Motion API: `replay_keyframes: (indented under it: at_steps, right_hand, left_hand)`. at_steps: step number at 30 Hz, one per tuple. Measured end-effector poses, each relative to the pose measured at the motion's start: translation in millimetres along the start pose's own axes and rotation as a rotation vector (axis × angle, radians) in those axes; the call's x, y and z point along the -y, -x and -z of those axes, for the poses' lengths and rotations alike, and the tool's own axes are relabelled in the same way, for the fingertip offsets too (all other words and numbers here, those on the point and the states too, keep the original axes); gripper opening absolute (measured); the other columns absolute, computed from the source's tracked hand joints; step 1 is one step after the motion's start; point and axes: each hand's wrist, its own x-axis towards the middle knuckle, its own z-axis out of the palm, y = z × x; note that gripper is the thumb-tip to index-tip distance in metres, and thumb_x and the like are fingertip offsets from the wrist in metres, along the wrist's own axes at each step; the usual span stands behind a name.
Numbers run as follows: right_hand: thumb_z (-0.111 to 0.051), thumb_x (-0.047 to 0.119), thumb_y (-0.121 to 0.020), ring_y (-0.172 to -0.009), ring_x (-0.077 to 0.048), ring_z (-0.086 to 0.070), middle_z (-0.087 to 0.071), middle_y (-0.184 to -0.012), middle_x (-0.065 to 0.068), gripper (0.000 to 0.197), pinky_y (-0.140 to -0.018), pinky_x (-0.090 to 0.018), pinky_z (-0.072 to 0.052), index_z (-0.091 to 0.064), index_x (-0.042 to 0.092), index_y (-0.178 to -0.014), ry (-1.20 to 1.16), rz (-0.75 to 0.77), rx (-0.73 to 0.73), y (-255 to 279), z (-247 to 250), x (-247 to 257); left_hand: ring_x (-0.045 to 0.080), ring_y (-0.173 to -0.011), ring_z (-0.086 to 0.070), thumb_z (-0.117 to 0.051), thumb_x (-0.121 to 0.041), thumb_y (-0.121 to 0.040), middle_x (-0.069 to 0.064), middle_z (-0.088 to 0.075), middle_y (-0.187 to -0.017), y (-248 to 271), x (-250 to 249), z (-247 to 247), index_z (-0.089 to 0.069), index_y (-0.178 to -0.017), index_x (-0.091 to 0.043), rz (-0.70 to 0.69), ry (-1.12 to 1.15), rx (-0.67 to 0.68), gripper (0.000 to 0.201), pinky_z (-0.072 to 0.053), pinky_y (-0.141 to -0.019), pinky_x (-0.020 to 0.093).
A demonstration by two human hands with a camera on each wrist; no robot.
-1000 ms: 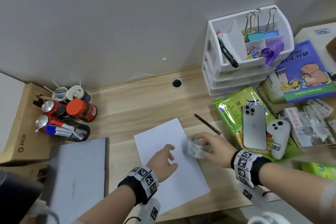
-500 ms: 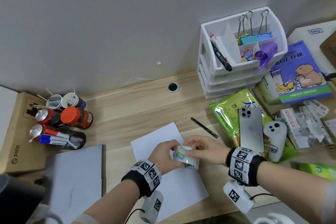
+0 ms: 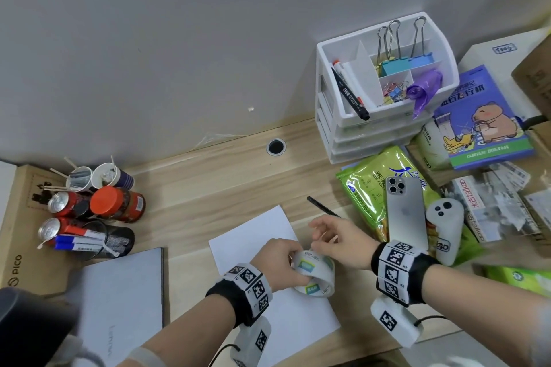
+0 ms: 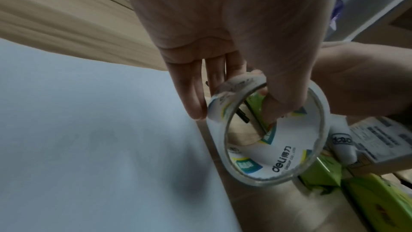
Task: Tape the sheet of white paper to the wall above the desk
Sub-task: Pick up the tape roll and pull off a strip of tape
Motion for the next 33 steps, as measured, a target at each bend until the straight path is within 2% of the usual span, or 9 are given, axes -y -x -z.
replay_keyframes:
  at_steps: [2, 7, 11, 16, 20, 24, 28, 31, 33]
  right_hand:
    - [-0.073, 0.012, -0.086, -0.079, -0.006, -0.062, -0.066, -0.093, 0.006, 0.026, -0.073, -0.018, -0.049, -0.065, 0.023, -0.108, 0.022, -0.025, 0.057, -1.3, -1.1, 0.9]
    - [-0.069, 0.013, -0.089, -0.076, -0.005, -0.066, -0.072, -0.081, 0.008, 0.024, -0.076, -0.024, -0.055, -0.069, 0.033, -0.075, 0.126, 0.03, 0.055, -1.1, 0.0, 3.7]
    - [-0.065, 0.019, -0.092, -0.089, -0.018, -0.066, -0.064, -0.092, 0.008, 0.025, -0.081, -0.027, -0.054, -0.061, 0.039, -0.077, 0.222, 0.112, 0.066, 3.4, -2.3, 3.5]
    - [-0.065, 0.021, -0.092, -0.088, -0.005, -0.059, -0.064, -0.1, 0.001, 0.016, -0.073, -0.013, -0.041, -0.064, 0.033, -0.082, 0.199, 0.182, 0.047, 6.2, 7.7, 2.2]
    - [-0.065, 0.018, -0.092, -0.088, -0.007, -0.062, -0.067, -0.099, 0.002, 0.009, -0.073, -0.02, -0.047, -0.068, 0.024, -0.085, 0.144, 0.162, 0.022, 12.0, 16.1, -2.1]
    - [-0.059, 0.011, -0.096, -0.078, -0.014, -0.064, -0.07, -0.084, -0.002, 0.012, -0.075, -0.025, -0.052, -0.065, 0.015, -0.087, -0.002, 0.093, -0.092, 23.5, 29.2, -4.9]
    - [-0.057, 0.0, -0.097, -0.059, -0.015, -0.063, -0.066, -0.066, -0.005, 0.011, -0.063, -0.029, -0.05, -0.058, 0.007, -0.088, -0.278, 0.005, -0.265, 33.4, 62.5, -1.5]
    - [-0.069, -0.007, -0.086, -0.068, -0.021, -0.061, -0.064, -0.074, -0.009, 0.016, -0.065, -0.027, -0.054, -0.058, 0.002, -0.095, -0.301, -0.026, -0.245, 40.6, 74.3, -0.7]
    - [-0.075, -0.01, -0.08, -0.067, -0.015, -0.061, -0.064, -0.076, -0.004, 0.026, -0.067, -0.023, -0.055, -0.059, 0.004, -0.095, -0.265, -0.054, -0.224, 43.7, 72.6, -3.8]
  left_hand:
    - [0.008, -0.057, -0.048, -0.077, -0.042, -0.058, 0.004, -0.061, -0.065, -2.6, -4.2, -1.0, -0.069, -0.077, -0.014, -0.022, 0.003, -0.006, 0.035, -0.042, -0.056, 0.025]
    - [0.008, -0.058, -0.05, -0.082, -0.036, -0.062, 0.007, -0.069, -0.074, -6.0, -2.9, 0.0, -0.071, -0.08, -0.016, -0.017, -0.005, -0.011, 0.029, -0.045, -0.058, 0.027]
    - [0.008, -0.061, -0.054, -0.081, -0.036, -0.06, 0.008, -0.071, -0.076, -8.5, 1.3, -1.0, -0.068, -0.075, -0.016, 0.008, 0.032, -0.005, 0.028, -0.054, -0.063, 0.039]
    - [0.009, -0.062, -0.058, -0.086, -0.042, -0.058, 0.009, -0.073, -0.074, -14.6, 3.8, -2.1, -0.072, -0.077, -0.012, 0.065, 0.187, -0.013, 0.038, -0.052, -0.061, 0.031]
    - [0.011, -0.057, -0.055, -0.084, -0.034, -0.058, 0.001, -0.065, -0.062, -19.8, -0.9, -2.4, -0.072, -0.068, -0.016, 0.139, 0.279, 0.071, 0.023, -0.046, -0.061, 0.032]
    - [0.017, -0.055, -0.058, -0.086, -0.028, -0.061, 0.006, -0.06, -0.061, -31.4, -5.2, 0.2, -0.063, -0.063, -0.002, 0.27, 0.259, 0.081, 0.035, -0.054, -0.058, 0.03]
    - [0.02, -0.051, -0.054, -0.087, -0.026, -0.058, 0.006, -0.049, -0.056, -41.2, -7.2, -1.9, -0.043, -0.044, -0.021, 0.344, 0.243, 0.056, 0.047, -0.047, -0.053, 0.026]
    - [0.017, -0.053, -0.059, -0.091, -0.038, -0.058, 0.003, -0.06, -0.06, -45.5, -13.2, -12.3, -0.058, -0.054, -0.021, 0.333, 0.231, 0.099, 0.037, -0.051, -0.055, 0.026]
    - [0.014, -0.055, -0.062, -0.09, -0.047, -0.058, 0.001, -0.065, -0.064, -48.9, -18.8, -23.5, -0.062, -0.064, -0.02, 0.311, 0.224, 0.123, 0.039, -0.055, -0.054, 0.025]
